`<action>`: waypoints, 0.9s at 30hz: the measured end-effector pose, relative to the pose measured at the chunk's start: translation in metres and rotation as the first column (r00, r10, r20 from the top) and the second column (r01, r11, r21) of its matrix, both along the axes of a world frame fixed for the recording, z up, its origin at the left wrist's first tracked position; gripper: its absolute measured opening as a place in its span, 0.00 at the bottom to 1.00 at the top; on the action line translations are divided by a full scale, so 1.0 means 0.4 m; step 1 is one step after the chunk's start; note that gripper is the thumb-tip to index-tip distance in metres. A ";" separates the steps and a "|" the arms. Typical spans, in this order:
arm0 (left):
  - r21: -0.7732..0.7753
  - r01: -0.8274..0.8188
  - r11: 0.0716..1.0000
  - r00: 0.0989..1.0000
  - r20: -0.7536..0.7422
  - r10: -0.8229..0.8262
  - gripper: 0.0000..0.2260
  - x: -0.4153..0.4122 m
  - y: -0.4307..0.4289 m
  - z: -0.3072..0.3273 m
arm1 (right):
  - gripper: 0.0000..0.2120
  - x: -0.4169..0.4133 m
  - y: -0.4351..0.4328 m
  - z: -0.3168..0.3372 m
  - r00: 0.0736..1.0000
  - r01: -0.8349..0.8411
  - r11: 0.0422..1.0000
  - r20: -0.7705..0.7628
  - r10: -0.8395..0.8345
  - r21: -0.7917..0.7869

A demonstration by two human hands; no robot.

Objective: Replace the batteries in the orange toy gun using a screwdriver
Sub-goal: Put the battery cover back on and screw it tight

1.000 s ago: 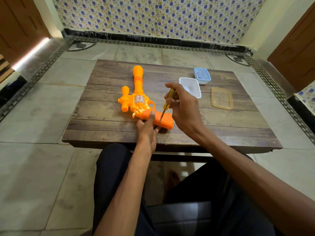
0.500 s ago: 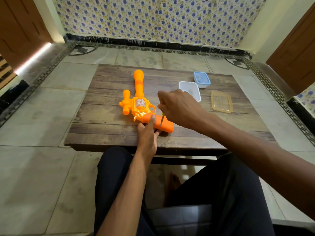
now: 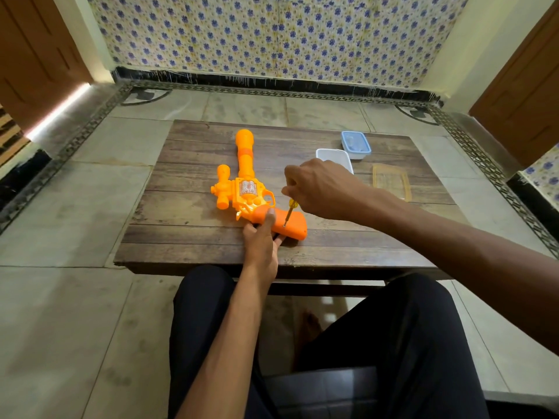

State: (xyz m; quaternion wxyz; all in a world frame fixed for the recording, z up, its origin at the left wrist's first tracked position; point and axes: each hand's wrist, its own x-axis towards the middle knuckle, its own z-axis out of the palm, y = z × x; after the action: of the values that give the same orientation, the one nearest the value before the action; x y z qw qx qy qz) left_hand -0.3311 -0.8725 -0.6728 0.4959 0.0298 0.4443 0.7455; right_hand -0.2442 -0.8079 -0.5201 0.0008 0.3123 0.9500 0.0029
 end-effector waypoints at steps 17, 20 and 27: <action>0.012 0.007 1.000 1.000 0.003 -0.007 0.23 -0.002 0.004 -0.009 | 0.15 0.006 0.007 0.037 0.975 -0.147 0.973 0.137 0.172 -0.175; 0.010 0.006 1.000 1.000 -0.003 -0.006 0.24 -0.002 0.003 -0.007 | 0.14 -0.001 0.004 0.032 0.980 -0.143 0.977 0.112 0.162 -0.159; -0.002 0.008 1.000 1.000 -0.006 -0.008 0.23 -0.003 0.002 -0.008 | 0.12 -0.013 -0.002 0.009 0.988 -0.102 0.995 0.117 0.101 0.004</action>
State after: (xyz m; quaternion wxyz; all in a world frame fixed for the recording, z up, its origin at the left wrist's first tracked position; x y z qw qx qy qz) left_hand -0.3322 -0.8717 -0.6760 0.4976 0.0336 0.4464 0.7430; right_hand -0.2495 -0.8086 -0.5165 0.0546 0.2629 0.9629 0.0259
